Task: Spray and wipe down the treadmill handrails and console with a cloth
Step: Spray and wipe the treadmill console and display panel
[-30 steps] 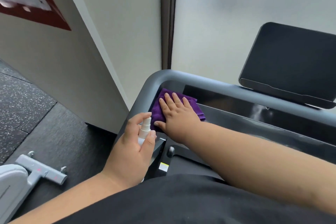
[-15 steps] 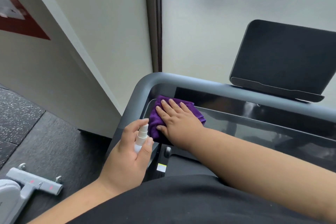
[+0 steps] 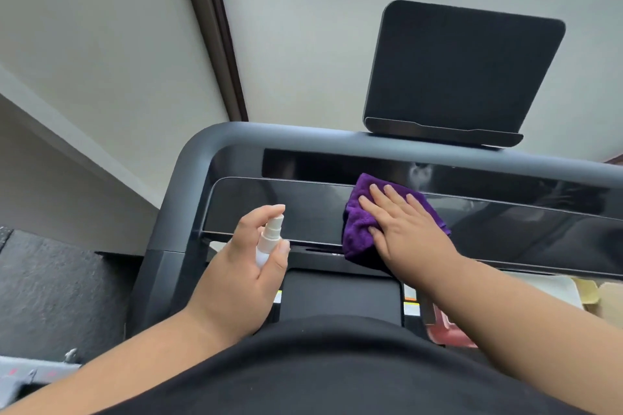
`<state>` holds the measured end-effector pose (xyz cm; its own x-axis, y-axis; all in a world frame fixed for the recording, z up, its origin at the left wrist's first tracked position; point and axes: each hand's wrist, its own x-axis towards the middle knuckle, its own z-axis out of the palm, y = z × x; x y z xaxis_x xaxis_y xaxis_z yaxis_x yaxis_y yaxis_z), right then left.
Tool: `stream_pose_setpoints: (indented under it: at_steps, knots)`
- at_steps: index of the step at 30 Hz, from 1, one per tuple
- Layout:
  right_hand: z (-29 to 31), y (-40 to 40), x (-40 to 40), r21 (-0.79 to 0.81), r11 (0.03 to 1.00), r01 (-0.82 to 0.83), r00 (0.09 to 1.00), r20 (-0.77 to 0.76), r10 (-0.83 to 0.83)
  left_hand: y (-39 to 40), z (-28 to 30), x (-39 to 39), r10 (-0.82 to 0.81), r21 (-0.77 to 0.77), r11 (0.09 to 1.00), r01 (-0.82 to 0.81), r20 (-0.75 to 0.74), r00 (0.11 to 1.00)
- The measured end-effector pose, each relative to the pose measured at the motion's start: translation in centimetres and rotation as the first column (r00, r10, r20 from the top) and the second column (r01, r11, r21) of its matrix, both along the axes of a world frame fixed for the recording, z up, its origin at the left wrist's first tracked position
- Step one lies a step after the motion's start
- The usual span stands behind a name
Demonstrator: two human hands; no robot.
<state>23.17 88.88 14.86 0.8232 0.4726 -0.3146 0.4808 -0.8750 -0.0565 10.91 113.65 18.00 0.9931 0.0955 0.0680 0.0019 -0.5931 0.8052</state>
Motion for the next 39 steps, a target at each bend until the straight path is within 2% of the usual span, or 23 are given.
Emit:
stream_pose_setpoints:
  at_steps: [3,7,11,14,19,23,25,28,32,39]
  knots:
    - [-0.4,2.5,-0.2,0.011,0.999,0.049,0.999,0.008,-0.049,-0.6,-0.4,0.4,-0.02,-0.002,1.0,0.02,-0.009,1.0]
    - [-0.7,6.0,-0.7,0.067,0.997,-0.043,0.999,0.006,0.043,-2.3,-0.4,1.3,-0.066,-0.01,0.998,0.066,-0.01,0.998]
    - [-0.8,3.8,-0.3,0.048,0.994,-0.095,0.995,-0.011,0.096,-4.9,-0.6,2.6,-0.152,-0.047,0.988,0.15,-0.045,0.987]
    - [-1.0,-1.4,-0.2,0.019,1.0,-0.009,1.0,0.001,0.009,-6.9,-0.6,3.4,-0.205,-0.055,0.978,0.203,-0.029,0.978]
    - [-1.0,-10.5,-0.2,-0.021,0.98,0.198,0.98,0.042,-0.197,-9.1,-0.4,3.8,-0.195,-0.036,0.98,0.194,-0.036,0.98]
    - [-0.7,-10.0,0.0,-0.006,0.969,0.249,0.968,0.037,-0.248,-10.3,0.1,3.7,-0.154,-0.004,0.988,0.154,-0.023,0.988]
    - [-0.7,-7.8,0.0,0.012,0.976,0.218,0.975,0.033,-0.219,-11.2,0.3,3.6,-0.146,0.002,0.989,0.146,-0.037,0.989]
    - [-0.8,-6.0,0.0,0.06,0.997,0.058,0.998,0.005,-0.058,-13.3,0.4,3.9,-0.183,-0.004,0.983,0.183,-0.037,0.982]
    - [-0.9,-9.3,0.8,0.064,0.997,-0.032,0.999,-0.001,0.032,-16.8,0.6,4.9,-0.225,-0.032,0.974,0.224,-0.047,0.973]
    - [-1.2,-22.9,1.4,0.009,0.969,0.246,0.966,0.079,-0.246,-21.9,1.2,5.7,-0.27,0.032,0.961,0.273,-0.075,0.96]
